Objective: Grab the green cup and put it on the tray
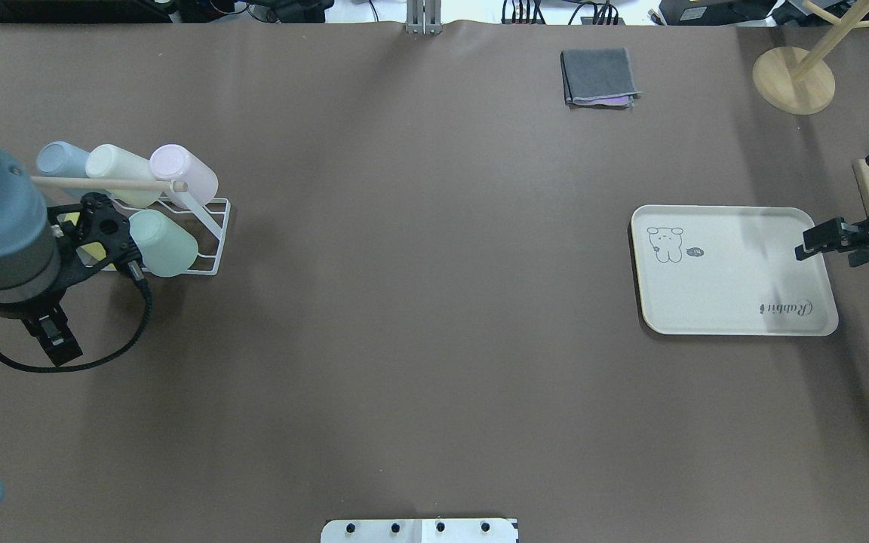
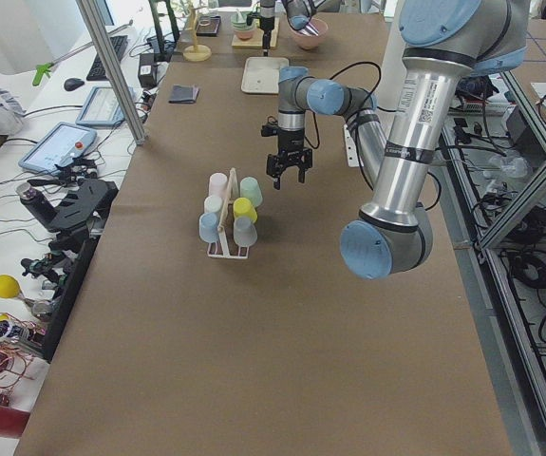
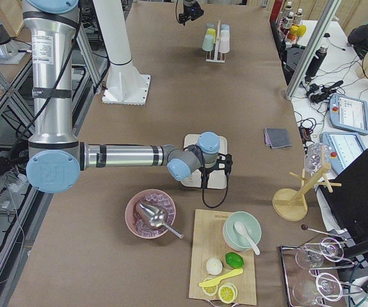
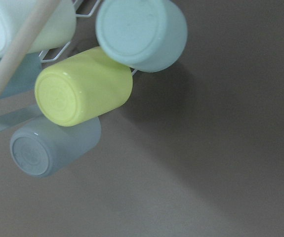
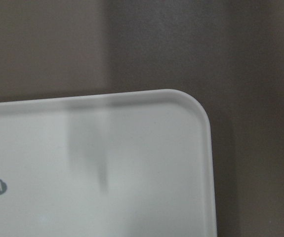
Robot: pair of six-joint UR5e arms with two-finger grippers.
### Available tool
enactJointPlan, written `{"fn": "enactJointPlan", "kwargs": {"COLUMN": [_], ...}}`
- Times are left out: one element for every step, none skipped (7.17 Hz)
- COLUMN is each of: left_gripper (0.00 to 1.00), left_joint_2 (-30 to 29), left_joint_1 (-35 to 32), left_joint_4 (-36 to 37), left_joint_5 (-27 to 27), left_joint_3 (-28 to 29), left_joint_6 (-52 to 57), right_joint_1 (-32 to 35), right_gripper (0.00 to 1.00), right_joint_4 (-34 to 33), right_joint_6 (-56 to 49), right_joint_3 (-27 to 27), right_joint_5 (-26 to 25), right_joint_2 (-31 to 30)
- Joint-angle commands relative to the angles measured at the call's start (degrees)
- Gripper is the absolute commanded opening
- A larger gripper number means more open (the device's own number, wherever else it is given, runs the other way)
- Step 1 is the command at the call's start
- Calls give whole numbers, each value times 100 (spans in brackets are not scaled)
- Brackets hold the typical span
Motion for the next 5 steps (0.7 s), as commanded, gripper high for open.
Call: {"fn": "enactJointPlan", "kwargs": {"left_gripper": [98, 98, 98, 98, 98], "left_joint_2": [-800, -1256, -1504, -1550, -1594], "left_joint_1": [1040, 1175, 1167, 1263, 1290], "left_joint_4": [1526, 1733, 1735, 1744, 1753], "left_joint_5": [1561, 1926, 2200, 2890, 3279], "left_joint_3": [207, 774, 1154, 1297, 1350], "left_joint_6": [78, 393, 596, 894, 1219], "right_joint_1": [-12, -30, -82, -118, -135], "right_gripper": [100, 98, 90, 81, 81], "right_joint_4": [83, 74, 74, 57, 74], "right_joint_6": [-148, -147, -156, -156, -165], "right_joint_3": [-180, -197, -198, -206, -293], "right_joint_5": [-15, -41, -50, -76, -111], "right_joint_2": [-28, -27, -19, -1, 8]}}
